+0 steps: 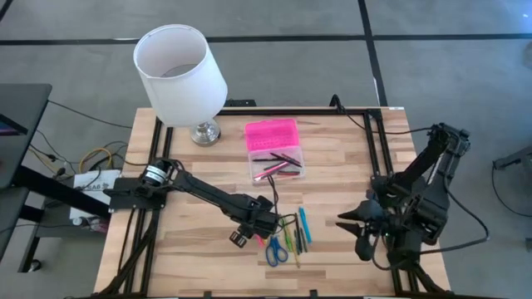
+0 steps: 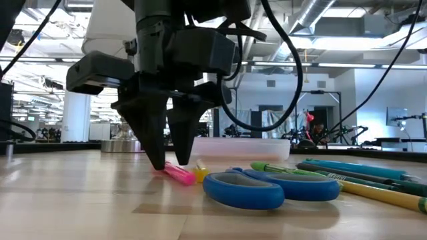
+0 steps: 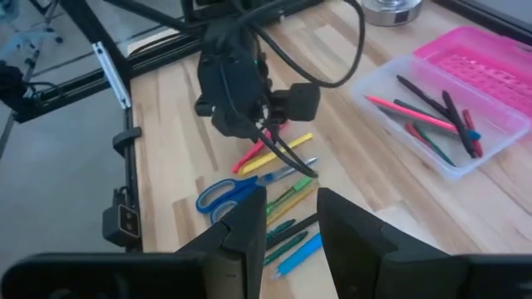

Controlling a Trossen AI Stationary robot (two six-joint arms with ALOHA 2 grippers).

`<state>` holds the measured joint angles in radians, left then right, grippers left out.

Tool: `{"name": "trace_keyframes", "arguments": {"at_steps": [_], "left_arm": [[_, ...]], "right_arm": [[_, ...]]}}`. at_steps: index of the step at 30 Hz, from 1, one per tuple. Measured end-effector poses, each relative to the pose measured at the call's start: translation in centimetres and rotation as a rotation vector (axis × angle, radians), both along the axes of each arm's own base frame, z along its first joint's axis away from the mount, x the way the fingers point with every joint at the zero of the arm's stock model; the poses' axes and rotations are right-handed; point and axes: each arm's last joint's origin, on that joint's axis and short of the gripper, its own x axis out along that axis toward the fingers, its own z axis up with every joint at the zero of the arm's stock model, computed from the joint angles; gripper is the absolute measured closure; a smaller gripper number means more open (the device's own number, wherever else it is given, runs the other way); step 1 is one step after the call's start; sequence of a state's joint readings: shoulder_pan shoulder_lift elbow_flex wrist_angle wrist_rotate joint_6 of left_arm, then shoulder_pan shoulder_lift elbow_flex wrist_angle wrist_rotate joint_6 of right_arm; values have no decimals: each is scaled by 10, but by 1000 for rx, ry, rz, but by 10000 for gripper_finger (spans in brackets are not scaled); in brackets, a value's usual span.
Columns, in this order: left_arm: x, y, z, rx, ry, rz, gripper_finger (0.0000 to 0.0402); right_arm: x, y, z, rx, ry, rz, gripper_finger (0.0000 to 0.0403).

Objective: Pick & place school supplies into a supply box
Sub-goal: Put the pink pen into the pink supply box

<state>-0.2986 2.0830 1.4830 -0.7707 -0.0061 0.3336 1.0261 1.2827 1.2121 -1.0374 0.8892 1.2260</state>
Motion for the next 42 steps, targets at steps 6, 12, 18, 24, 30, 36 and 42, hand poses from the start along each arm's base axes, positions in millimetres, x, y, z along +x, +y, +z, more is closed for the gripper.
{"name": "trace_keyframes", "arguments": {"at_steps": [6, 12, 18, 24, 30, 36, 42], "left_arm": [[0, 4, -4, 4, 32, 20, 249], [-1, -1, -13, -5, 66, 28, 262], [-2, -2, -14, -23, 86, 75, 315], [-4, -3, -15, -34, 105, 110, 364], [-8, -10, -16, -22, 119, 115, 364], [-13, -18, -16, -6, 140, 110, 359], [-17, -24, -13, -30, 158, 135, 369]], "right_arm": [[-3, -2, -2, 3, 12, -27, 302], [-4, -4, -2, -13, 21, -28, 302], [-4, -5, -3, -31, 31, -29, 302], [-5, -6, -3, -36, 34, -29, 302], [-5, -6, -4, -43, 39, -29, 302], [-6, -7, -4, -58, 48, -29, 302], [-6, -8, -4, -67, 48, -31, 302]]}}
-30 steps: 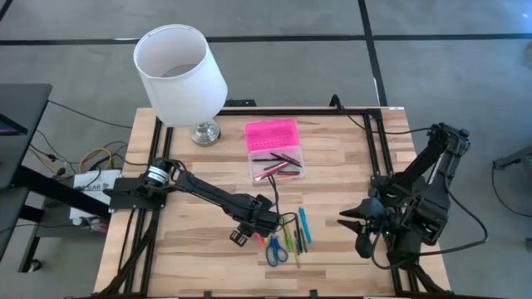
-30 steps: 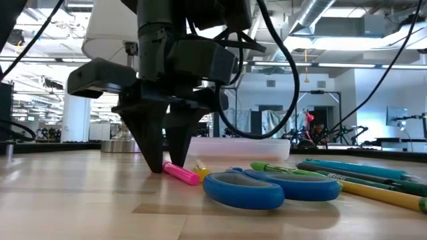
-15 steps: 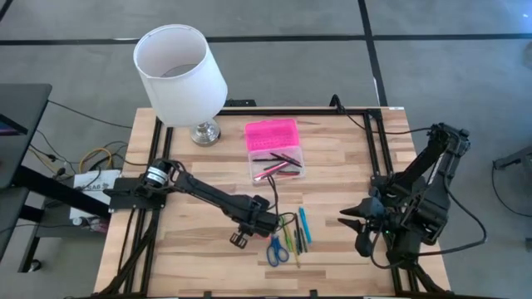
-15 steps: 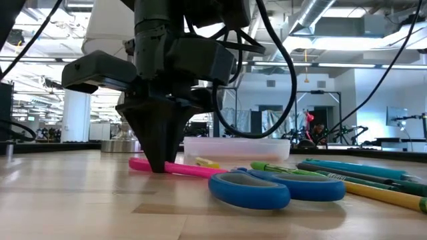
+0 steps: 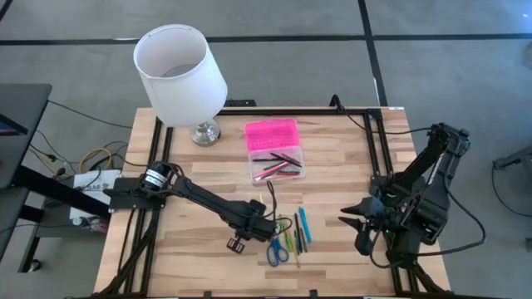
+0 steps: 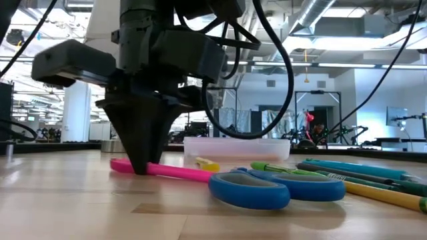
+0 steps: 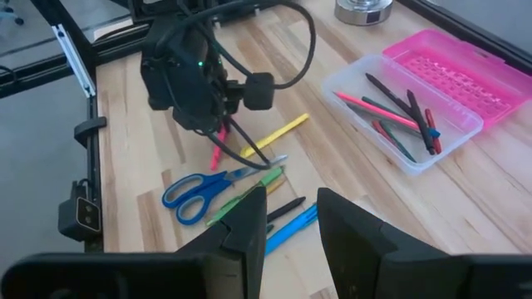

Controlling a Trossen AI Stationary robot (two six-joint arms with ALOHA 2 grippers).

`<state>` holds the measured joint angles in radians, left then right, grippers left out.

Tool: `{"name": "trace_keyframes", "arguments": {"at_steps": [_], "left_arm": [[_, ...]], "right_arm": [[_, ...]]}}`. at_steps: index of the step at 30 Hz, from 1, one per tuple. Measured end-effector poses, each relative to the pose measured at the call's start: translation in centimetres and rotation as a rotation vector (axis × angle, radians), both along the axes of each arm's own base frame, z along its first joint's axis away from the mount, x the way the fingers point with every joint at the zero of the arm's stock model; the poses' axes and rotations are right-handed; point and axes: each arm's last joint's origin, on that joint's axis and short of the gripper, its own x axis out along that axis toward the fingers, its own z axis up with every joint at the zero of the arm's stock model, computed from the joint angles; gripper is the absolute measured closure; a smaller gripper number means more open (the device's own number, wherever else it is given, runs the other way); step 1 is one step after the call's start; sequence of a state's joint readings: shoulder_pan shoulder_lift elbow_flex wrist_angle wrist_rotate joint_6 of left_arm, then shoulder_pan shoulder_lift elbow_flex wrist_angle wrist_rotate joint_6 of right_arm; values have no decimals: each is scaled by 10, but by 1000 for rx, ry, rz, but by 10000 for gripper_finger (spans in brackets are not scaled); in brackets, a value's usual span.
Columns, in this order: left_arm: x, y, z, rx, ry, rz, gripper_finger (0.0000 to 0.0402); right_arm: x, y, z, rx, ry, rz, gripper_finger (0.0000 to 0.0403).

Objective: Pick & place school supplies into a supply box
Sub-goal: Put the pink pen into the pink supply box

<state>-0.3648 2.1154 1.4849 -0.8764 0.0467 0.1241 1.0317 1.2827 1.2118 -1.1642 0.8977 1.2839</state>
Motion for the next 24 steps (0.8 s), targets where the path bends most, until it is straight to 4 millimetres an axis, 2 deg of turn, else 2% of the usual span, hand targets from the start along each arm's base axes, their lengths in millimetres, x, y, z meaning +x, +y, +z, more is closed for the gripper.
{"name": "trace_keyframes", "arguments": {"at_steps": [6, 10, 14, 19, 24], "left_arm": [[-3, -2, 16, -50, -16, 23, 367], [-2, 4, 40, -79, -89, 63, 371], [-1, 13, 56, -61, -155, 111, 367], [2, 32, 75, -14, -254, 175, 369], [13, 64, 85, 30, -351, 269, 368]], "right_arm": [[0, 0, 0, -6, 2, -1, 302], [0, -1, 0, -9, 4, -1, 302], [0, -1, 0, -11, 4, -1, 302], [0, -1, -2, -21, -13, -14, 302], [1, -4, -13, 0, -11, -60, 302]]}}
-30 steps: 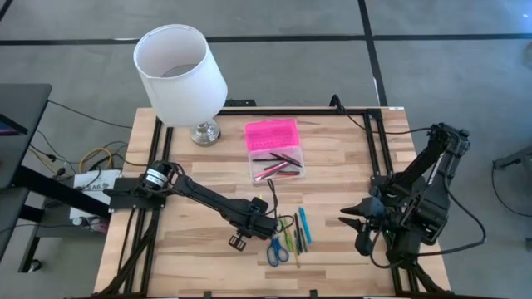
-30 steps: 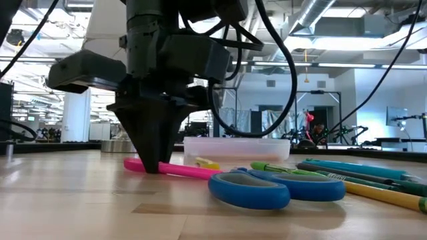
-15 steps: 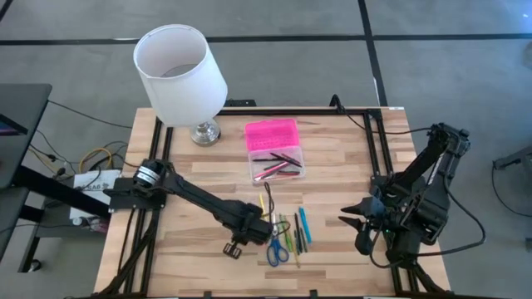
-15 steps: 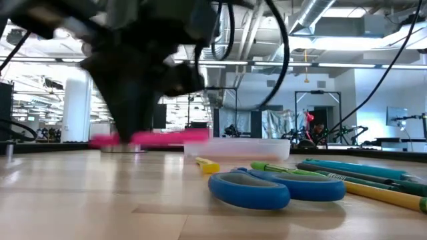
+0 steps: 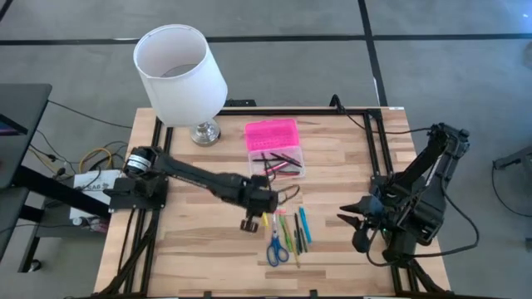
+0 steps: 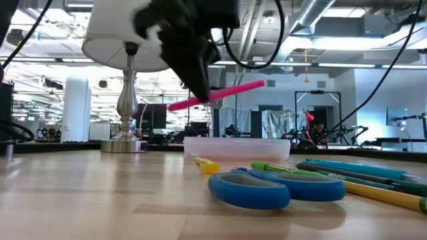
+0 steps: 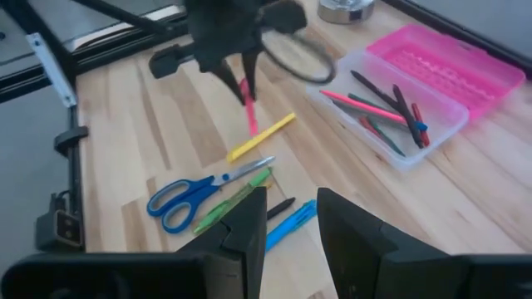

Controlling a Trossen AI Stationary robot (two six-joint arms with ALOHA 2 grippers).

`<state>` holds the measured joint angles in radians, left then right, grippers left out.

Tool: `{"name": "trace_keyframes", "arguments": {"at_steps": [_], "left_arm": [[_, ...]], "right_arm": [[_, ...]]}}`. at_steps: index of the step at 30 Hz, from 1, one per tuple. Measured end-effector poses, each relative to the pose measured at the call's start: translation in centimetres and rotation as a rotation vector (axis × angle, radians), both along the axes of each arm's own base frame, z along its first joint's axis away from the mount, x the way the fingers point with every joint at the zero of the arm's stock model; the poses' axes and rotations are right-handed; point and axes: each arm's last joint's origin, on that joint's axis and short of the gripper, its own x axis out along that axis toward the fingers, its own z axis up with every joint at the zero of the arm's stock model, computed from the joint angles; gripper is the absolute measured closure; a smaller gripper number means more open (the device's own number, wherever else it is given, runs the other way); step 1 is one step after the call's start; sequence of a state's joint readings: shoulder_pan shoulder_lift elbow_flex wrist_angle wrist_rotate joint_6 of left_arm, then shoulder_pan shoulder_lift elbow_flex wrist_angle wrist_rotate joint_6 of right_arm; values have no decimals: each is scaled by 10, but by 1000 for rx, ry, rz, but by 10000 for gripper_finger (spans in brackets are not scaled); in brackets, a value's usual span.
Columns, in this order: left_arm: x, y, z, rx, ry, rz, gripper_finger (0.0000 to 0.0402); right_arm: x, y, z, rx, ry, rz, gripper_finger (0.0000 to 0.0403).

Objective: Pick & place school supplies into a supply box
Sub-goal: Put the pink pen into the pink supply box

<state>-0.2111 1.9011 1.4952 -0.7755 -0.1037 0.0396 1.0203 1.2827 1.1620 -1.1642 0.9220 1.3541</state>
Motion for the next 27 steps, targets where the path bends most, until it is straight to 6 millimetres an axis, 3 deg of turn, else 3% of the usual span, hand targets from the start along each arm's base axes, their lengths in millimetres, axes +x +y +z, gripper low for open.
{"name": "trace_keyframes", "arguments": {"at_steps": [6, 17, 27], "left_arm": [[12, 43, 2, 28, -62, 81, 365], [18, 115, 6, 86, -130, 246, 364], [17, 144, 7, 86, -159, 315, 363]], "right_arm": [[1, -2, -14, 40, -4, -55, 302], [8, -5, -22, 63, -17, -95, 302], [12, -8, -22, 60, -16, -111, 302]]}}
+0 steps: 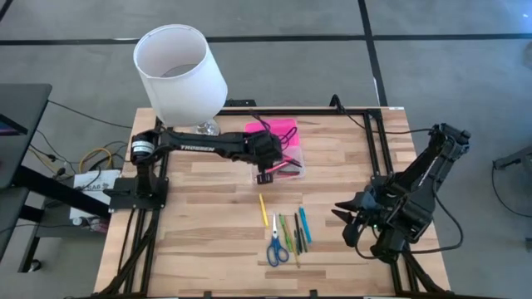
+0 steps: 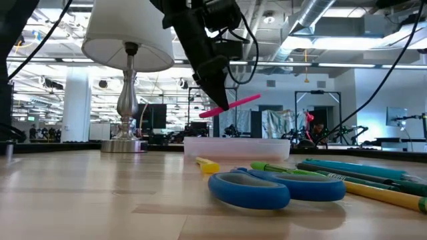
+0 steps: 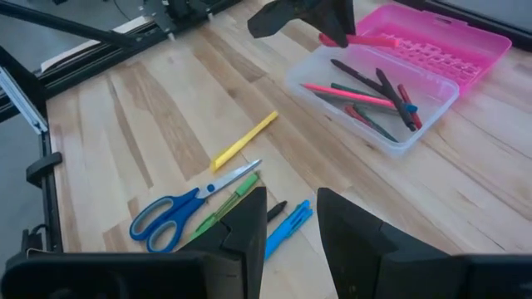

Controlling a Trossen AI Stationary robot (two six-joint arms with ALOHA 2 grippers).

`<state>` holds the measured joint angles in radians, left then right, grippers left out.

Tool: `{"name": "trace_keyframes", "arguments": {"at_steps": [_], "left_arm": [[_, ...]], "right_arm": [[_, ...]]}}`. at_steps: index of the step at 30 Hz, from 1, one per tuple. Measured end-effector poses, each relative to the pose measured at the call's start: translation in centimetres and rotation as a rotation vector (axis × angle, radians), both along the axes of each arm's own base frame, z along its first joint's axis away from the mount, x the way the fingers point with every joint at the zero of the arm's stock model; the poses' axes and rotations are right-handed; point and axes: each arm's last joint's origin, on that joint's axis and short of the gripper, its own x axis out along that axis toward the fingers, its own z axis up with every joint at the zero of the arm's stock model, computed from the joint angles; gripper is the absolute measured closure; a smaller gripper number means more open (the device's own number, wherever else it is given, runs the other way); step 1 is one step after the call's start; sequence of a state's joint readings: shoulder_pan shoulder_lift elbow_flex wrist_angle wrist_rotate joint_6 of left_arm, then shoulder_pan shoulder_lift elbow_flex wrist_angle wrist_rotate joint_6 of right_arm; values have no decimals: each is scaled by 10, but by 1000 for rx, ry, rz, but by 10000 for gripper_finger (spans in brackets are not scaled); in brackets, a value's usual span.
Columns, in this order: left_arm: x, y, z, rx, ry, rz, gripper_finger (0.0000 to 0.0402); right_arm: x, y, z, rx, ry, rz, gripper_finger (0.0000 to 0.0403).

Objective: Pick & place school supplies into a supply box
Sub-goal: Put the pink pen into the pink supply box, then put the blue pen into the pink supply box

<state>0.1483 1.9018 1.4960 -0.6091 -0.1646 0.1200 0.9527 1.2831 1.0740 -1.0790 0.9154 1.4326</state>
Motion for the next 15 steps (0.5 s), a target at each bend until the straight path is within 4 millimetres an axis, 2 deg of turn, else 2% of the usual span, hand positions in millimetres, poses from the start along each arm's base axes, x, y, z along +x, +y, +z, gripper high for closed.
{"name": "trace_keyframes", "arguments": {"at_steps": [6, 15], "left_arm": [[-1, 8, 0, -8, -3, 32, 348], [-2, 9, 0, -20, -5, 55, 279]], "right_arm": [[1, -1, 0, 0, 0, -7, 302], [2, 0, 0, 15, -10, -8, 302]]}}
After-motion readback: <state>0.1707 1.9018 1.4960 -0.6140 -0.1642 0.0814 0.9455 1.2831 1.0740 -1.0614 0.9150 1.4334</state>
